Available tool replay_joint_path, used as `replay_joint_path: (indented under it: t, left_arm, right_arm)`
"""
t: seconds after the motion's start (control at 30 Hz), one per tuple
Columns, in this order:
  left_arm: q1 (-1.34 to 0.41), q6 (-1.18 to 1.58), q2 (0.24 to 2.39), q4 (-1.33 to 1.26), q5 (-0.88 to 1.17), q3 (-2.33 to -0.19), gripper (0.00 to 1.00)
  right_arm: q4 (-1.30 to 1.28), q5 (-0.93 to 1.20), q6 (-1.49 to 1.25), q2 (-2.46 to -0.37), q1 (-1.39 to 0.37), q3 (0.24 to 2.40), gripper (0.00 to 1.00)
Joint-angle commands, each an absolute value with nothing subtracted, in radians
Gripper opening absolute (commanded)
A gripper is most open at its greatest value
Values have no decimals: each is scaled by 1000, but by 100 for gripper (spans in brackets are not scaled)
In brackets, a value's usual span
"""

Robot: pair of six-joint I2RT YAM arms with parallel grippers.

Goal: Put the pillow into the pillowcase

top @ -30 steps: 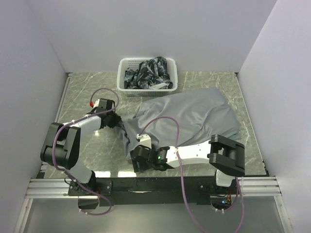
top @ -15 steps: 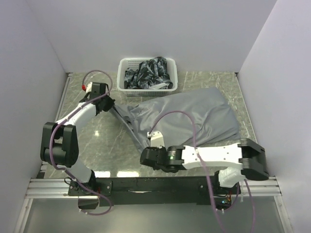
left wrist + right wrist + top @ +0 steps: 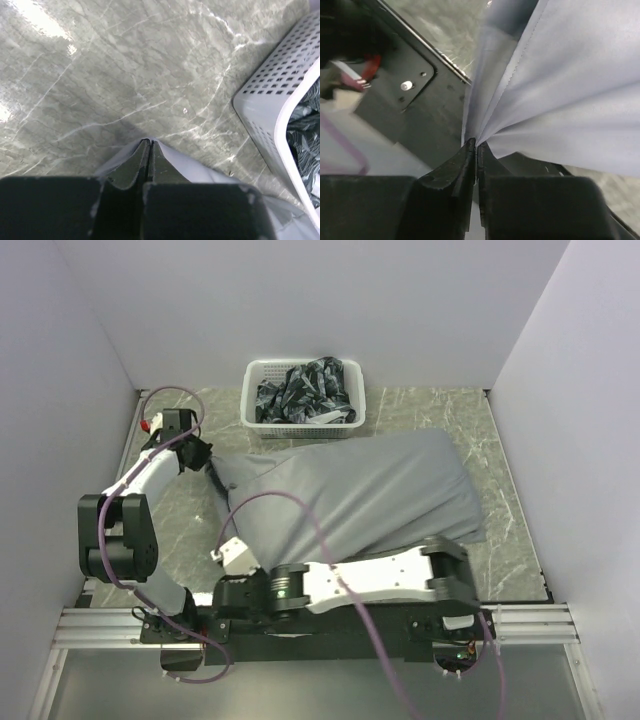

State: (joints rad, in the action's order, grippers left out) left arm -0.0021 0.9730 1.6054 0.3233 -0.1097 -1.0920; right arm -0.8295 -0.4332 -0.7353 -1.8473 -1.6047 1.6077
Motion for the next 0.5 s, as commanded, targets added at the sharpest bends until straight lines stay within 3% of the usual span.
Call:
replay_joint_path:
  t: [0.0,0.07,0.1,0.13,0.2,0.23,0.27,0.37,0.47]
  left_arm:
    - [21,928,1597,302,-77,-1104,1]
    - [28,920,1595,296,-61,-1104,1]
    - [29,907,1594,296,-51,-1109,2]
    - [32,904,1597,301,-45,-1111,4]
    - [32,899,1592,308,-41,-1111,21]
    - [32,894,1579,305,-38,-1106,27]
    - [32,894,1566,305,-40,-1101,42]
    - [32,899,1525,330,-66,-1085,73]
    - [29,908,1467,365,-94,-1057,80]
  right_arm:
    - [-723,-377,-680,-1922,-1568,1634,16]
    - [-695,-380,-683,-1884,-1552,1608,24]
    - [-677,-364,-677,-1864,-1540,1561,38]
    - [-639,-359,-670,-1841,-1537,1534,46]
    - [-624,-371,-664,-1780,-1525,1481,63]
    - [-629,-385,-667,-1761,-1514,1467,66]
    - [-633,-397,-672,-1723,-1506,1453,68]
    - [-638,-426,-681,-1636,-1457,1398,73]
    - [-618,-426,-670,-1539,-1383,1326,74]
